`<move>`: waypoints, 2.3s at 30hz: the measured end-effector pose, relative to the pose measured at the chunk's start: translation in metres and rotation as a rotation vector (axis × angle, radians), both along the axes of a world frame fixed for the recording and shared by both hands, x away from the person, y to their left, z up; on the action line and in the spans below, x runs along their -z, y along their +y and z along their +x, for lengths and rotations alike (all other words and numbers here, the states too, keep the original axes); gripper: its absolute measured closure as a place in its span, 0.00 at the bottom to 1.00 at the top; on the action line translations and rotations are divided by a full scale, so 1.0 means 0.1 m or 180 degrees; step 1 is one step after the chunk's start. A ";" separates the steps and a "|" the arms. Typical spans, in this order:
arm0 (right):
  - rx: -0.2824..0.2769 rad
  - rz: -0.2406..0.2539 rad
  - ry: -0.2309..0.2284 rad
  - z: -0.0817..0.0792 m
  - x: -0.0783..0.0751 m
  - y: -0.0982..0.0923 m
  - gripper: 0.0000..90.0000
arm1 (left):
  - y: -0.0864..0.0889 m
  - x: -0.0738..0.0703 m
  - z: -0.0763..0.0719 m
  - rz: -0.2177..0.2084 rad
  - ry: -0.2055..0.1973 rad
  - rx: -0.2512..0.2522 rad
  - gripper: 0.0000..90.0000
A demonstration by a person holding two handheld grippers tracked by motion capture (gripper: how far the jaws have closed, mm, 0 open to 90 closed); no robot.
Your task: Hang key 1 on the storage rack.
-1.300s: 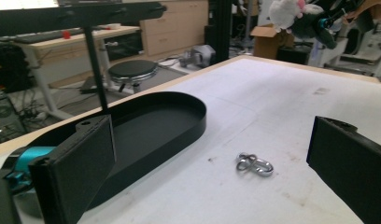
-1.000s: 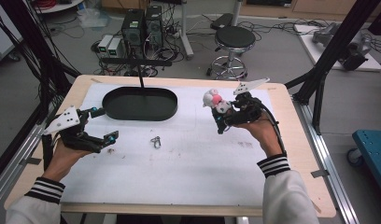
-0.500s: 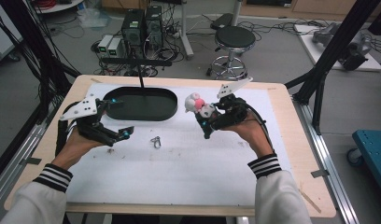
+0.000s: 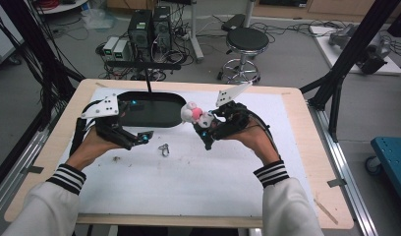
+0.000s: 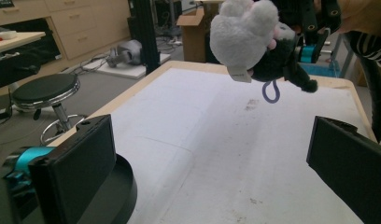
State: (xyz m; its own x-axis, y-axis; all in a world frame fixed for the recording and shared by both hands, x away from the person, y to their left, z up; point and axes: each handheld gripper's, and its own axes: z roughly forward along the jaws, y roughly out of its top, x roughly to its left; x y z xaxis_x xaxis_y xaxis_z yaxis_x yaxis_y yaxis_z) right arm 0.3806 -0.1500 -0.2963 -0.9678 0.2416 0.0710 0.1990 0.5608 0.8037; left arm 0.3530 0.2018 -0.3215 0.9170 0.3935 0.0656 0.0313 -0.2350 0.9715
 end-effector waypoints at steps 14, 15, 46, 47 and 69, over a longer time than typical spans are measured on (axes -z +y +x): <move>-0.0503 0.0108 -0.0137 -0.08 -0.01 0.17 0.44 | -0.30 -0.12 0.03 0.0096 -0.0010 0.0375 0.02; -0.0561 0.0096 -0.0139 -0.09 0.00 0.20 0.44 | -0.33 -0.13 0.03 0.0098 -0.0021 0.0422 0.02; -0.0933 0.0029 -0.0180 -0.14 0.07 0.39 0.44 | -0.56 -0.19 -0.07 0.0262 -0.0239 0.0958 0.45; -0.0923 0.0024 -0.0158 -0.15 0.07 0.39 0.44 | -0.57 -0.19 -0.08 0.0287 -0.0280 0.0960 0.47; -0.0597 0.0130 -0.0410 -0.15 0.09 0.39 0.01 | -0.62 -0.21 -0.10 0.0282 -0.0360 0.0835 0.60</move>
State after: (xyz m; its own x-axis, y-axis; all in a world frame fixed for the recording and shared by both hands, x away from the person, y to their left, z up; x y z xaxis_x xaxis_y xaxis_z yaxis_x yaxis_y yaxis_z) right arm 0.3659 -0.1107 -0.3053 -0.9972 0.0562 -0.0500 -0.0113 0.5448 0.8385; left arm 0.3430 0.1400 -0.3005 0.9715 0.1323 0.1967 -0.1490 -0.3048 0.9407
